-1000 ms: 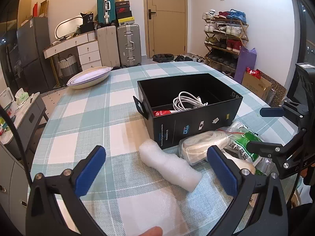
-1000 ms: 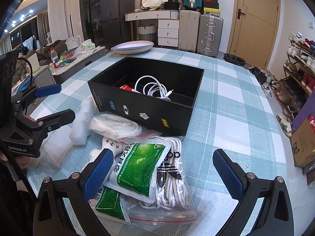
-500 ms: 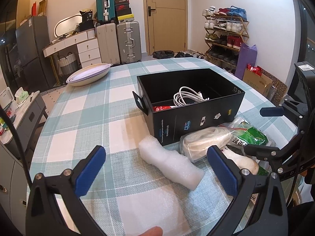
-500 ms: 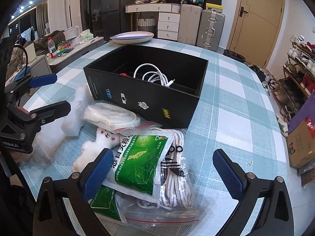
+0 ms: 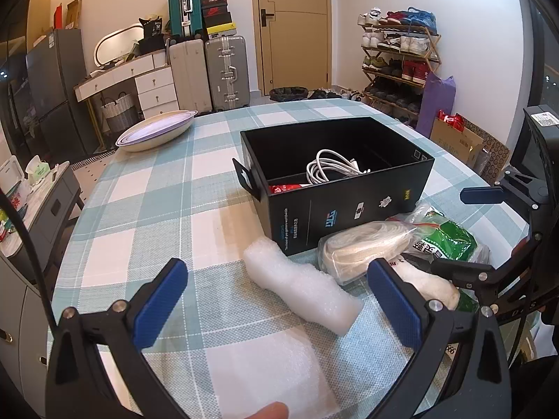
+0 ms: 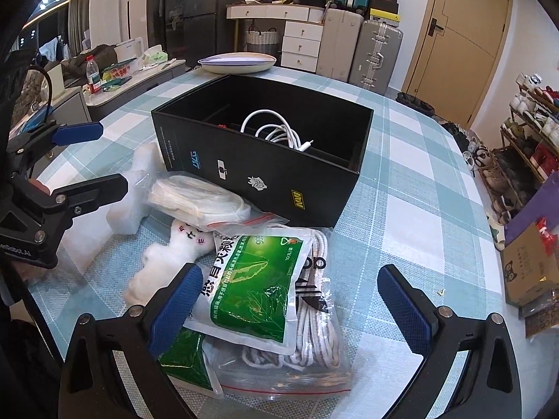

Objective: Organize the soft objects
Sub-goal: 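Withdraw both grippers from the box toward the remaining items, then grasp the green-labelled bag with the right gripper while the left gripper grasps the white foam wrap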

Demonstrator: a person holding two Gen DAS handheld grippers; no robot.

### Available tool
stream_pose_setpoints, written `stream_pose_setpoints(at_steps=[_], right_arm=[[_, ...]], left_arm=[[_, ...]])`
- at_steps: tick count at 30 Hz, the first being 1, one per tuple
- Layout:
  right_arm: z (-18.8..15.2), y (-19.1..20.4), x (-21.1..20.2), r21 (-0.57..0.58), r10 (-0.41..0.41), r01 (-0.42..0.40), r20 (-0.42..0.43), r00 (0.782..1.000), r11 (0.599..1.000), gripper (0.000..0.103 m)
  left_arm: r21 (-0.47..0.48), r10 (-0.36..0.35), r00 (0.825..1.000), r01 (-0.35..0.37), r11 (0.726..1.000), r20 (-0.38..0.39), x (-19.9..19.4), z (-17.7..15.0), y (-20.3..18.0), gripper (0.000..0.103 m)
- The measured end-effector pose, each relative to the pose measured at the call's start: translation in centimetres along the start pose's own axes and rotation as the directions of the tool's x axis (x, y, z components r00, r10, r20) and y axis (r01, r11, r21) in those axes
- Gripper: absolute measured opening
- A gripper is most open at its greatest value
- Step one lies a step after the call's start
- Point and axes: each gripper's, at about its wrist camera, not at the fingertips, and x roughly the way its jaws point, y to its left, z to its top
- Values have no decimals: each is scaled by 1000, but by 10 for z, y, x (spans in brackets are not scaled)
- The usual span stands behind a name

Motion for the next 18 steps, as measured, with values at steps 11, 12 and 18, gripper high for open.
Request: stream_pose_setpoints(at_steps=[11, 12, 18], right_arm=[[-2, -5, -3, -12, -2, 2, 2, 1000, 1000, 86], [-2, -4, -3, -15, 0, 0, 4, 1000, 1000, 86], [-3, 2, -1, -45, 2, -2, 7, 1000, 999, 81]], left_arm=[[1, 1, 1000, -1, 1000, -4, 2, -2, 0, 103], [0, 0, 1000, 0, 1000, -4, 2, -2, 0, 103], [0, -2, 1000, 2, 1000, -7, 3, -4, 0, 103]])
